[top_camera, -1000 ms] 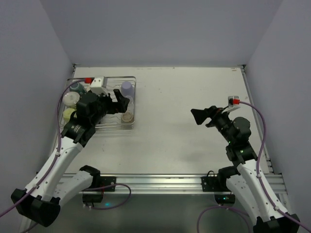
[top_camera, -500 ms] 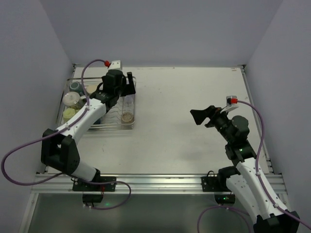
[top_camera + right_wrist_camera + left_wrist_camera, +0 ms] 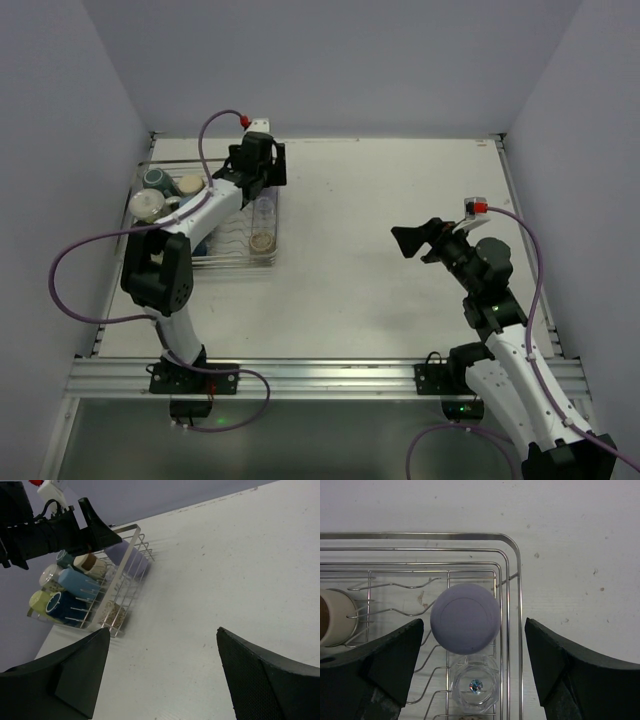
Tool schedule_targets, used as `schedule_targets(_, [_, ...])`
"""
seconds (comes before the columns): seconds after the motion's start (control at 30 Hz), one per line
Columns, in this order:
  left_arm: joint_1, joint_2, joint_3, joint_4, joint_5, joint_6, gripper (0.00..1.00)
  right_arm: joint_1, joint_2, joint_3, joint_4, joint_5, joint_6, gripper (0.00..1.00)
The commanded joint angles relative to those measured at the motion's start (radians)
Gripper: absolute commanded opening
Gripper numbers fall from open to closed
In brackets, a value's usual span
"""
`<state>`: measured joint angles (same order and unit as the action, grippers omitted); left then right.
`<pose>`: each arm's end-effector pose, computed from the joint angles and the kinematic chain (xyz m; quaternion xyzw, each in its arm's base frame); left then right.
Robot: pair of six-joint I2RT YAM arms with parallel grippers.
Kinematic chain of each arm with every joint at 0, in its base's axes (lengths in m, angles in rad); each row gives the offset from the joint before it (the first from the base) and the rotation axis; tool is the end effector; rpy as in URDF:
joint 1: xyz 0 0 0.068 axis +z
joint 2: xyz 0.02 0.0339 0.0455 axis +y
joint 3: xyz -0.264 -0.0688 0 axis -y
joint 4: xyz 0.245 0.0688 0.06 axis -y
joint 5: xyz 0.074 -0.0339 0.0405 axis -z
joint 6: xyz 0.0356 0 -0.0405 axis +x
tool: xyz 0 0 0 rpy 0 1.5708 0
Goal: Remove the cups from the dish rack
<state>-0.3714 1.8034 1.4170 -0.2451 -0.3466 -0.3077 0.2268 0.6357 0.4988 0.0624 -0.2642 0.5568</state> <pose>0.3931 -0.1401 0.2702 -0.0500 0.8804 -0.0035 0.4716 0.1602 0.0465 0.2882 0.0310 0.7314 0.3467 0.5864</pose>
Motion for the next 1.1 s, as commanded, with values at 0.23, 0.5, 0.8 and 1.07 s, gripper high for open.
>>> schedule_targets(0.23, [0.034,0.088,0.083,0.030,-0.019,0.028,0.83,-0.004,0.005,0.024,0.020,-0.032,-0.014,0.88])
schedule_targets(0.5, [0.037,0.102,0.068,0.036,-0.003,0.019,0.65,-0.003,0.015,0.023,0.024,-0.033,-0.012,0.88])
schedule_targets(0.8, [0.042,-0.027,0.076,0.047,0.000,0.015,0.23,-0.003,0.054,0.024,0.059,-0.070,0.029,0.92])
schedule_targets(1.07, [0.042,-0.303,-0.036,0.053,0.024,-0.047,0.12,0.029,0.139,0.049,0.188,-0.216,0.188,0.95])
